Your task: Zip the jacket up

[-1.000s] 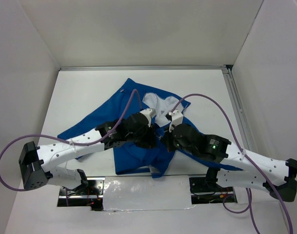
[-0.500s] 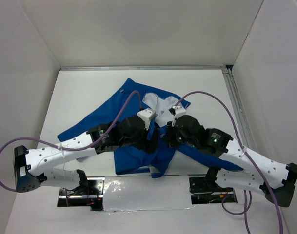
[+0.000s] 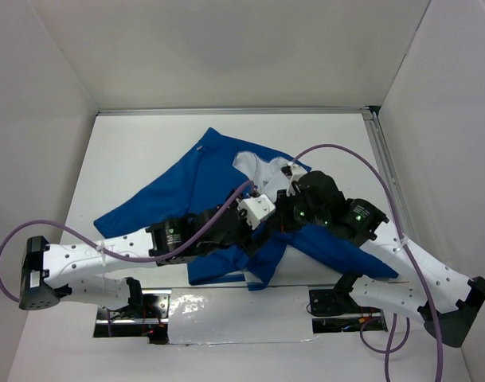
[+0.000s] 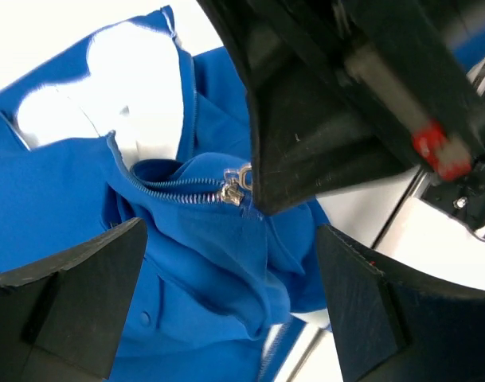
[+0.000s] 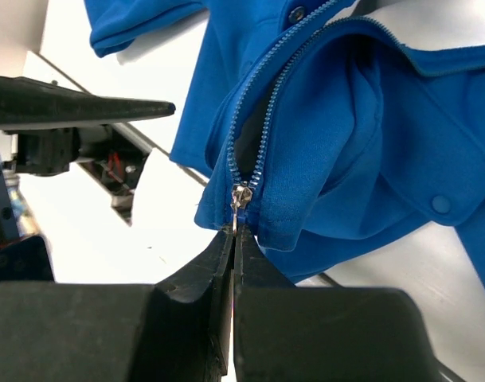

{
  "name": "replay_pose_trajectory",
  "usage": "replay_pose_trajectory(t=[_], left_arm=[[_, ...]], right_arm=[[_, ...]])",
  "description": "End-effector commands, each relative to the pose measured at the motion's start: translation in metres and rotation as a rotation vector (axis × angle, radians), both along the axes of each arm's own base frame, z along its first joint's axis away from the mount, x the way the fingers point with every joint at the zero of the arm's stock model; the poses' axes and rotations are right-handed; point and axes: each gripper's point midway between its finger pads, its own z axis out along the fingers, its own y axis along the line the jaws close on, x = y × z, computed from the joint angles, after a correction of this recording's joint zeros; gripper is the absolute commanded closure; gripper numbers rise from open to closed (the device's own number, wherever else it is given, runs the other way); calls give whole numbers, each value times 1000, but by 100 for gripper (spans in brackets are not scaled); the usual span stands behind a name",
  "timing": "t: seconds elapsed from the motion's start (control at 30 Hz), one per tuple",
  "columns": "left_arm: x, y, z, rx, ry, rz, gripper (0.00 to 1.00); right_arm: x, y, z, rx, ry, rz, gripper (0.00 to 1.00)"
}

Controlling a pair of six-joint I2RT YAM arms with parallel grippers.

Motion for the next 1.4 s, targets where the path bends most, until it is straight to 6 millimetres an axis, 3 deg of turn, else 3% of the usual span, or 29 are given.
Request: replay_pose_trajectory(t=[0.0,0.13,0.33,0.57,0.7,0.83,0.93,0.97,1.07,1.17,1.27,1.37], left_arm=[[-5,-6,36,-71,-175,-130,1],[-15,-5,25,-55,-160,-186,1],[-8,-5,-2,13,-138,-135,1],[3,-6,-4,26,-176,-91,6],[14,-5,-4,40,-216,-38,20],[11,-8,-5,33,-217,-65,35],[13,-12,6,-9,-255,-65,56],[13,-11,6,-5,-253,-65,69],[12,-7,9,-15,-244,-59,92],[11,-3,12,-26,-240,-47,100],[9,1,14,-39,-249,-50,100],[9,5,16,-48,-258,-41,100]], right_arm=[[-3,5,28,85,-17,54,100],[-1,4,33,104,-15,46,100],[-4,10,39,144,-2,82,100],[-9,13,40,179,18,114,100],[-10,12,42,182,15,115,100],[-10,13,39,182,21,120,100],[-7,12,36,171,20,106,100],[-3,10,36,166,12,87,100],[8,5,44,185,-26,35,100],[22,1,52,195,-73,-37,100],[27,1,54,201,-79,-47,100],[46,-10,44,135,-83,-129,100]])
